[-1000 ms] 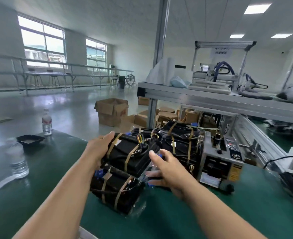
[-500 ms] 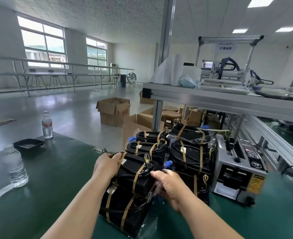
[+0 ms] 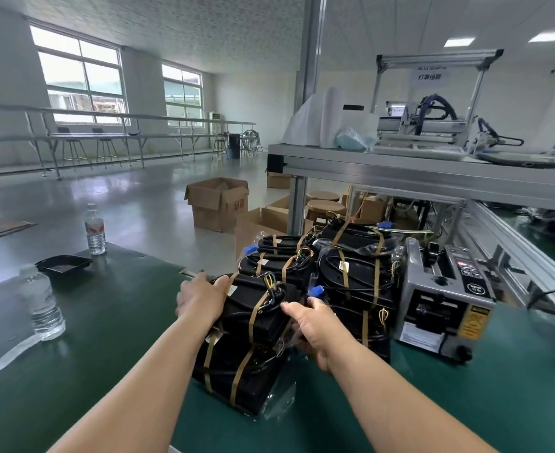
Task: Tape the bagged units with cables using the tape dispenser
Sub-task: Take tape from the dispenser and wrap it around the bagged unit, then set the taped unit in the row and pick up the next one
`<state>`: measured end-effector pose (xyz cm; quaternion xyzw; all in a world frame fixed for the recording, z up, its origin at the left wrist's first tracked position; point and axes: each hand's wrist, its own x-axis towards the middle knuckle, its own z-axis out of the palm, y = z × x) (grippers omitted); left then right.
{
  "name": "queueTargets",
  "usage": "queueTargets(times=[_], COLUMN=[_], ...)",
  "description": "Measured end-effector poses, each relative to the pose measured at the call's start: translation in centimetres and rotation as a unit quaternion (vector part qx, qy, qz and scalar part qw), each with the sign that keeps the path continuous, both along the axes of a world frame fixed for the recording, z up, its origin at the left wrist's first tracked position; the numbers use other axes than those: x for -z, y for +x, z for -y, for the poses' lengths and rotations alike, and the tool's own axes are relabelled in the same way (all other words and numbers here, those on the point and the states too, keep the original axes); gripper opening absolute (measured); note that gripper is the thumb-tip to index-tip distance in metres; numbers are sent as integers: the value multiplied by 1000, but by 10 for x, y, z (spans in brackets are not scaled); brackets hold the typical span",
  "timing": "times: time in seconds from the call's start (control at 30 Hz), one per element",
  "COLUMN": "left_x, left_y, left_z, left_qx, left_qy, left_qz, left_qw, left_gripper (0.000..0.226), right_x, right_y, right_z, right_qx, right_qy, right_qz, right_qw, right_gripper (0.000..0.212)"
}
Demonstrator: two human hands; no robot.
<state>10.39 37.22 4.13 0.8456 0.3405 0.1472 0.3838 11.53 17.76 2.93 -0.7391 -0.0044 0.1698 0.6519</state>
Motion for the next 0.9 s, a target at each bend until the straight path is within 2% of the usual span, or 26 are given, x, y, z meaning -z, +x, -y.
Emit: queueTargets(times=[0.1, 0.17, 0.23, 0.43, 0.53, 0.63, 0.7, 0.77, 0.9], left_x=[-9, -17, -25, -40, -42, -34, -19, -4, 10], left_y=[-15, -21, -23, -15, -9, -9, -13, -20, -30], left_z=[20, 45, 79, 189, 235, 283, 320, 363, 447], left_qx=[-15, 30, 100, 231, 266, 353, 425, 485, 547], left_qy=[72, 101, 100, 123, 173, 68, 8, -35, -124], left_qz=[87, 157, 184, 165, 104, 101, 99, 82, 63], left_qw=[993, 982, 973, 951, 943, 928, 900, 870, 826], left_gripper=[54, 46, 37, 18, 13, 6, 17, 16, 13], right_x=[-11, -20, -28, -48, -43, -28, -18, -15, -28], right_y=[-10, -16, -20, -33, -50, -79, -102, -122, -140], right_z=[17, 31, 50, 157, 222, 282, 315, 342, 401], right_qx=[23, 44, 63, 149, 210, 260, 296, 331, 402], right_qy=[-3, 5, 11, -39, -57, -70, -85, -106, -193], right_qz=[45, 68, 81, 129, 143, 147, 146, 151, 204], right_qw=[999, 997, 995, 980, 966, 952, 940, 926, 871], right_gripper=[79, 70, 64, 30, 17, 12, 12, 15, 28])
